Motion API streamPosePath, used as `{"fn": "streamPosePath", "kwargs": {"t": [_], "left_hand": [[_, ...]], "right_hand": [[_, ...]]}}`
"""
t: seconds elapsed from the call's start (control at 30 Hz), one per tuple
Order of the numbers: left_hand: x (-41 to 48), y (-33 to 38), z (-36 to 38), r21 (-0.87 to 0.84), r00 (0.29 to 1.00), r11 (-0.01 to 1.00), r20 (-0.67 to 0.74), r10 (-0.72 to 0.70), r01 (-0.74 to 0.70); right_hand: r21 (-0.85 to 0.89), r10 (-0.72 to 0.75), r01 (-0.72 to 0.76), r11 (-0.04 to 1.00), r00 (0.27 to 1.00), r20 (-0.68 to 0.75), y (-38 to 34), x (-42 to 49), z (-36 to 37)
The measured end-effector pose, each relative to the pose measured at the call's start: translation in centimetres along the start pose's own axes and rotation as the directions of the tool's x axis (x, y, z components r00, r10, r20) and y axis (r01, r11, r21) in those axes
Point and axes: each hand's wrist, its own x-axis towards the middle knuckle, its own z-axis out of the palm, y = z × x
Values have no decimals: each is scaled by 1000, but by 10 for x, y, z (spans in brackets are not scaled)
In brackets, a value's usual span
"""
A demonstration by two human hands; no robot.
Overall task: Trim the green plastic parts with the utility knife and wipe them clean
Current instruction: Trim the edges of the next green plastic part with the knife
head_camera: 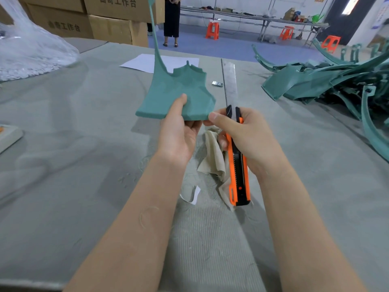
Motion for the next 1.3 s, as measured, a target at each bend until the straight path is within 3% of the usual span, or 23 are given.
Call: {"fn": "streamPosePath", "kwargs": {"t": [0.3, 0.53, 0.87, 1.07, 1.2, 1.3], "left_hand": [[-1, 2, 0, 13, 1000, 1000, -5, 14, -13], [2, 5, -2, -52, 999, 998, -47, 23, -25], [-1, 5, -1, -53, 999, 999, -43, -2, 0], [-4, 5, 1, -77, 999, 997, -43, -25, 22], [-5, 0, 3, 56, 1000, 998, 17, -10, 9], [-9, -4, 8, 231, 995, 972, 103, 3, -27]], "right_hand": [[98, 45, -47, 994, 999, 22, -1, 1, -2], [51, 65, -57, 997, 983, -173, 0, 4, -11], [92, 117, -114, 989, 993, -30, 3, 3, -3], [270, 114, -105, 957, 993, -17, 6, 6, 0], [100, 51, -49, 994, 998, -23, 6, 4, 2], [115, 54, -49, 992, 998, -37, 4, 4, 3]]}}
